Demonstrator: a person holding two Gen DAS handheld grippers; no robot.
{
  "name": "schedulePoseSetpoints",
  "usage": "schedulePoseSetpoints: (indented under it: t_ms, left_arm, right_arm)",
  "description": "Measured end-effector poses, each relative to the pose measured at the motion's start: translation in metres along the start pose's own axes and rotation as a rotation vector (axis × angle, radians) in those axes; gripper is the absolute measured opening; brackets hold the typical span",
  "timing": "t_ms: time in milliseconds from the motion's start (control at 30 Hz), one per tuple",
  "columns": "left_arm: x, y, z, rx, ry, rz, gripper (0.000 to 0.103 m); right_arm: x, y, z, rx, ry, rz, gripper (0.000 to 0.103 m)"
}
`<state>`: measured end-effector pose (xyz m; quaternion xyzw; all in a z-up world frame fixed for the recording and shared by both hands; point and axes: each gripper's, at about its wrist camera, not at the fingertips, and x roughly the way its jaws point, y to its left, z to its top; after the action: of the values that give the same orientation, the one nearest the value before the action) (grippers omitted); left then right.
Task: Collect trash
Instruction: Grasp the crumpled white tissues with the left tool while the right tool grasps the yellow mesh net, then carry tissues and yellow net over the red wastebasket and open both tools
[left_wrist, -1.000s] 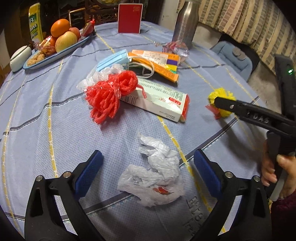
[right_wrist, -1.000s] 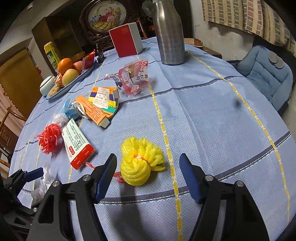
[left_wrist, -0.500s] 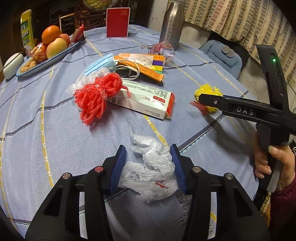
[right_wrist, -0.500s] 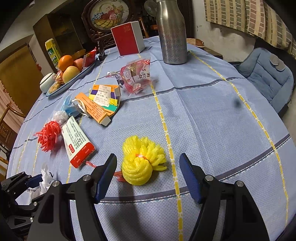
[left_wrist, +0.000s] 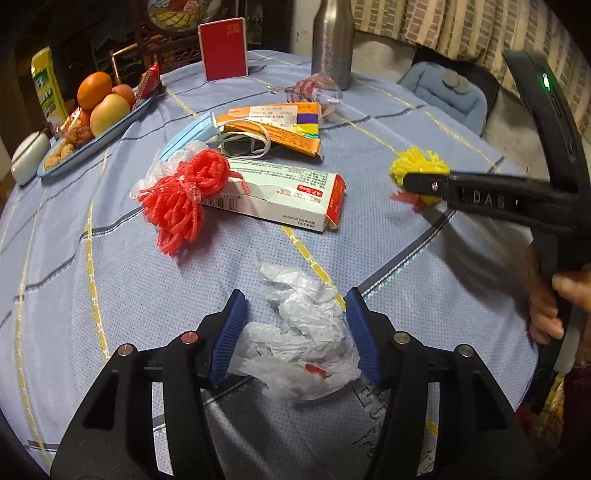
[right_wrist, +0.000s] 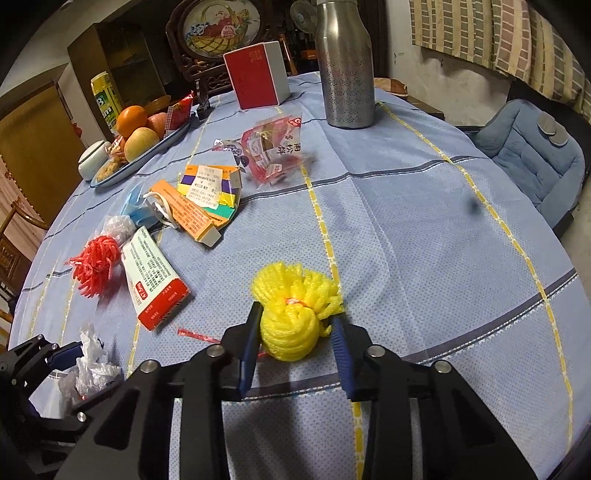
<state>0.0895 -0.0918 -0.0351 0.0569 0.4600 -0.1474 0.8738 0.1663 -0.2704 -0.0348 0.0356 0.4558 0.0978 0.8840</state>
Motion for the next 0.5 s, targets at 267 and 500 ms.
schedulePoseSetpoints:
  t_ms: [267,500]
  left_arm:
    - [-0.003,0.007,0.001,-0.042,-0.012,-0.017,0.051]
    - [-0.017,0.009,-0.002,-0.062,-0.075,-0.092,0.044]
  right_arm:
    - [0.0,0.001,0.0,-0.006,0.0,0.002,0.034]
    - [-0.018,0.001,-0.006,-0.009,-0.082,0.049,0.033]
